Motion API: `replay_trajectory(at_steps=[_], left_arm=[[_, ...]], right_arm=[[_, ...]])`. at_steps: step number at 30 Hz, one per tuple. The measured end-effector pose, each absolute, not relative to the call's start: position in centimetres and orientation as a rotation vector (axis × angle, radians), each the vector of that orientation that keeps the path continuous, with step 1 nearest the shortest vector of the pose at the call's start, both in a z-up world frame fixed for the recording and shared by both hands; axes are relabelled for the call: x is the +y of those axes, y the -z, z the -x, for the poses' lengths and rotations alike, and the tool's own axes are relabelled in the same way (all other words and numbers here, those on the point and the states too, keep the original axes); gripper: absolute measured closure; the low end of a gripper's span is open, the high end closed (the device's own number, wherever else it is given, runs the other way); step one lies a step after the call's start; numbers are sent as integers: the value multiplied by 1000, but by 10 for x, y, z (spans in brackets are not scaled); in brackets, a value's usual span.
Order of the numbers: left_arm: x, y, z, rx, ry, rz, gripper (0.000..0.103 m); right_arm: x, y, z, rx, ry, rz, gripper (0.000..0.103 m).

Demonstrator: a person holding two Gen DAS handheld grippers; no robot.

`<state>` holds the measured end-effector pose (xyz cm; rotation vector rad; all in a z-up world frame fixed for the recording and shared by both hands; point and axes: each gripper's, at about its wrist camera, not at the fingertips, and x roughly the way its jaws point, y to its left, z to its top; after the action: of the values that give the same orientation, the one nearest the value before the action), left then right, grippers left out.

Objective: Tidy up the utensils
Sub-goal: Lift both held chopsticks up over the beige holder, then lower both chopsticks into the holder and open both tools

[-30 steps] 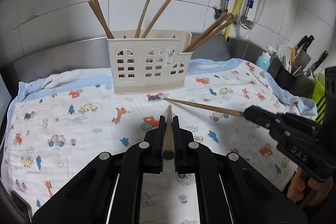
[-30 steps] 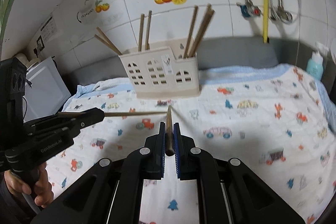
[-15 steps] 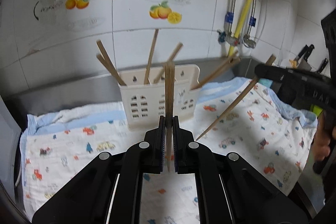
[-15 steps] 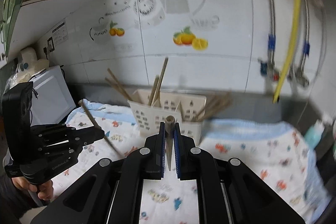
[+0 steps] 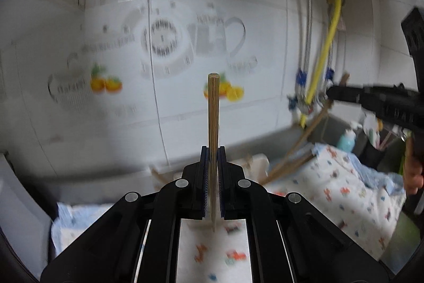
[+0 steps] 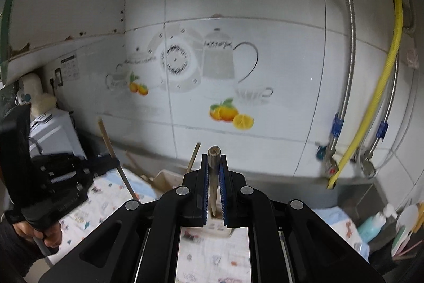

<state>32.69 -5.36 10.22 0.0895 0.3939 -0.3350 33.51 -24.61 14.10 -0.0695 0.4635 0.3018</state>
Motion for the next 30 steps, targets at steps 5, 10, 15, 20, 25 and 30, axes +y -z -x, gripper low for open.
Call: replay_trajectory(at_steps=[5, 10, 15, 20, 25, 30], left_arm=[[-59, -130, -349, 339, 308, -82, 98], [-62, -139, -368, 307, 287, -71, 98], [-65, -119, -389, 372, 287, -60, 98], [-61, -91, -402, 436, 279, -37, 98], [-58, -69, -410, 494, 280, -32, 97], [-55, -58, -413, 533, 274, -19, 96]], right_arm=[[-243, -141, -352, 468, -297, 66, 96], [-235, -127, -367, 496, -299, 90, 96], [-231, -112, -377, 527, -303, 98, 96], [-232, -96, -382, 550, -303, 91, 96], [-232, -83, -384, 576, -306, 87, 96], [-232, -76, -385, 587, -299, 88, 95]])
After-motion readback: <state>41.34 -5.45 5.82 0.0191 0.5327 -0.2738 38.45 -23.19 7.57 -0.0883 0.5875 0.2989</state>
